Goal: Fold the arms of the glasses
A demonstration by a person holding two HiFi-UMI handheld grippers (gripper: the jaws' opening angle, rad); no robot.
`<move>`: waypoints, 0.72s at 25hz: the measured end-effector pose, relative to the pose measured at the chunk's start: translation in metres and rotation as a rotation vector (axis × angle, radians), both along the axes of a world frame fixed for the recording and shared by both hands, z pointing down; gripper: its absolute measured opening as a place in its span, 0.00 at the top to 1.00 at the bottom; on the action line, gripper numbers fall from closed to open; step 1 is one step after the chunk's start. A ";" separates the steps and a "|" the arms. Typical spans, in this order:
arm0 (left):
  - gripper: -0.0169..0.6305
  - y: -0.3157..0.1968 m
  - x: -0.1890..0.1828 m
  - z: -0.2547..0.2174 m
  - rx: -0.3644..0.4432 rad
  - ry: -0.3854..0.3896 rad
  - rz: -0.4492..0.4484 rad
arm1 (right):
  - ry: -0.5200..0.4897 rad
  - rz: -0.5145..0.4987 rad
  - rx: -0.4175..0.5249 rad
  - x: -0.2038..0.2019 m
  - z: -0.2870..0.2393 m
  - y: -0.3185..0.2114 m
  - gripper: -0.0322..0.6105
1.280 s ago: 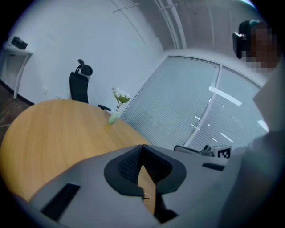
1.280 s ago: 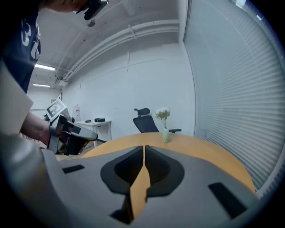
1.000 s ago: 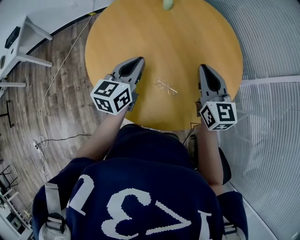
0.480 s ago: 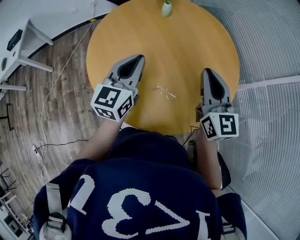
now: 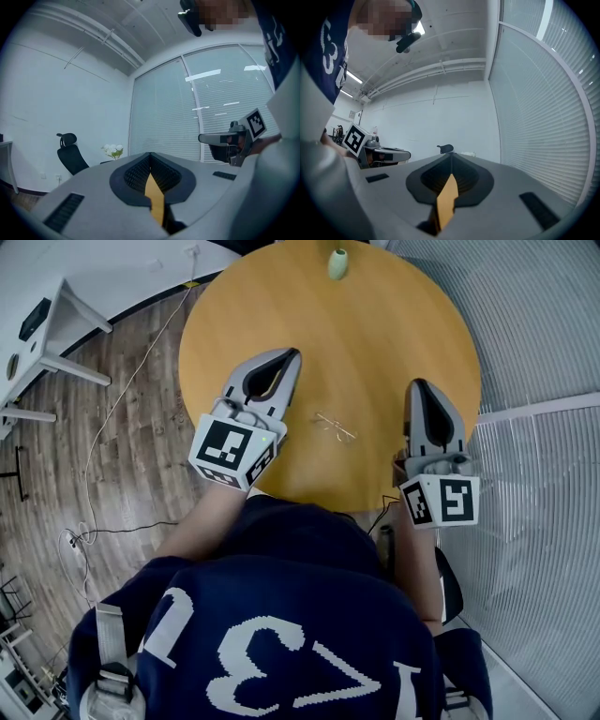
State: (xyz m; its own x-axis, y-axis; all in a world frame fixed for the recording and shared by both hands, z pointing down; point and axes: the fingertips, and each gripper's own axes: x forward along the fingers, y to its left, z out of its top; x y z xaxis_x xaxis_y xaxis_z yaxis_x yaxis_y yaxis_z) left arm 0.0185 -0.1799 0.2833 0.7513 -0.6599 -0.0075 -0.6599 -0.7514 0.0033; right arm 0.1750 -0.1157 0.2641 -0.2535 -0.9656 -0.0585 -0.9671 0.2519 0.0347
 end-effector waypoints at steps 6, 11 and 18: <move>0.95 0.004 -0.001 -0.002 0.008 0.000 -0.006 | 0.004 -0.005 0.005 -0.005 -0.005 0.003 0.90; 0.95 0.006 -0.002 0.003 0.009 -0.022 -0.025 | 0.009 -0.010 0.000 -0.007 -0.003 0.007 0.90; 0.95 0.010 0.000 0.007 -0.003 -0.038 -0.025 | 0.011 -0.016 -0.006 -0.007 -0.003 0.010 0.90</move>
